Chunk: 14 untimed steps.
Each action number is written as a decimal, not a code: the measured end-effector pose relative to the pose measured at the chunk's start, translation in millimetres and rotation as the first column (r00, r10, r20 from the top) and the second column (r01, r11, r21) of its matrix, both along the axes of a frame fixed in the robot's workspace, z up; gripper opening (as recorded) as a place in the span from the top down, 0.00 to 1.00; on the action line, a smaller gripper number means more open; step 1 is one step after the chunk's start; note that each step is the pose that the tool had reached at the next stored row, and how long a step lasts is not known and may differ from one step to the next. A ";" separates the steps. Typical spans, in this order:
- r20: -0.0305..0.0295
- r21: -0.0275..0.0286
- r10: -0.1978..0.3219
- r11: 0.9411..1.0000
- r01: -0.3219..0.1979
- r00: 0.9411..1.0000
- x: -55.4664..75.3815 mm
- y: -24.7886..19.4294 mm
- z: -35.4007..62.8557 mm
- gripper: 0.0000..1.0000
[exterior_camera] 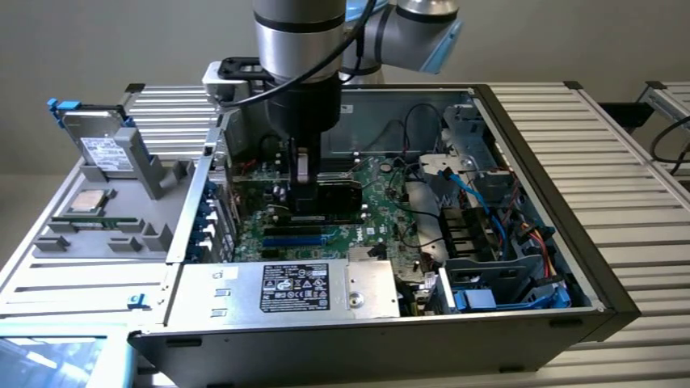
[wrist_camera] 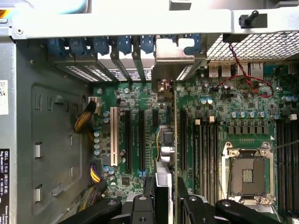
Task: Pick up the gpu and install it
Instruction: 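Insert the gpu into the slot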
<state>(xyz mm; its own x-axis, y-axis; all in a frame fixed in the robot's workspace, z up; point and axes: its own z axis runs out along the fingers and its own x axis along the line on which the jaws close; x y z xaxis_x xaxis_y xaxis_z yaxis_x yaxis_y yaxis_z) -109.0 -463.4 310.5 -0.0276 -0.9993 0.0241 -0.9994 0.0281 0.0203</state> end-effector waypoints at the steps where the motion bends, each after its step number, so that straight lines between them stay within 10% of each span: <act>1: 0.000 0.000 0.000 1.000 0.000 1.000 0.0 -0.8 -1.8 0.72; 14: 0.000 0.000 0.000 1.000 0.000 1.000 -1.8 -2.3 -25.4 0.72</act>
